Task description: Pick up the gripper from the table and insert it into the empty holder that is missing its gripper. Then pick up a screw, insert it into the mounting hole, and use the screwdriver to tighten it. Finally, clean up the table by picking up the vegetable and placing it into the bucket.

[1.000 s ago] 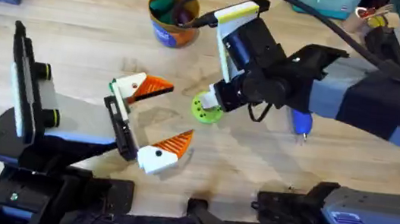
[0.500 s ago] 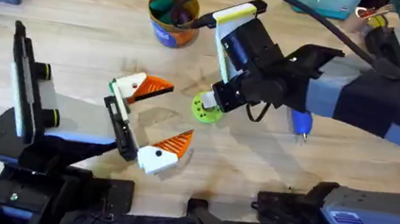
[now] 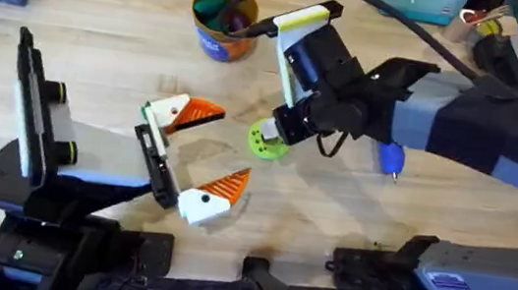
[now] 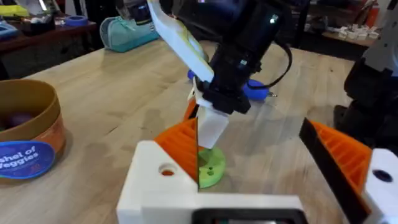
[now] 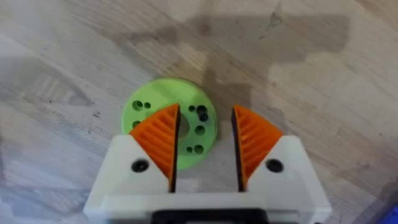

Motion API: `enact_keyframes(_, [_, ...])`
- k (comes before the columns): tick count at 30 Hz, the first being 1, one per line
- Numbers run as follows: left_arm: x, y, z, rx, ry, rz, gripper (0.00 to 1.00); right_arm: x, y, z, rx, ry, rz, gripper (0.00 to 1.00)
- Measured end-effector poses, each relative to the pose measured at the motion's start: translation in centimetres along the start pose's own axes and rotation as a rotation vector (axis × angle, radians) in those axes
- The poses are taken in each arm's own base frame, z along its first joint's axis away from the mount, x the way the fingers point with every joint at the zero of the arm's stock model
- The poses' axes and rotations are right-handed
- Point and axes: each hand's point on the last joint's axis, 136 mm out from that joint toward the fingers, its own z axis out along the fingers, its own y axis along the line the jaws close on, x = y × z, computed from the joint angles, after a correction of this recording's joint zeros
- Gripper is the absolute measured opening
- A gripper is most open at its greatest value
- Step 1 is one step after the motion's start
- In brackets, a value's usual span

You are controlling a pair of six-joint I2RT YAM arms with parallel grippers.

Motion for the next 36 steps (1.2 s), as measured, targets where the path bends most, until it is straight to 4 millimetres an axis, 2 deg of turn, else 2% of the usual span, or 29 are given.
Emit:
enact_keyframes(16, [0.0,0.01,0.0,0.0,0.0,0.0,0.989,0.31,0.2,0.59,-0.01,0.021,-0.001,0.304])
enact_keyframes(36, [0.0,0.0,0.0,0.0,0.0,0.0,0.989,0.39,0.18,0.54,-0.008,0.026,0.0,0.298])
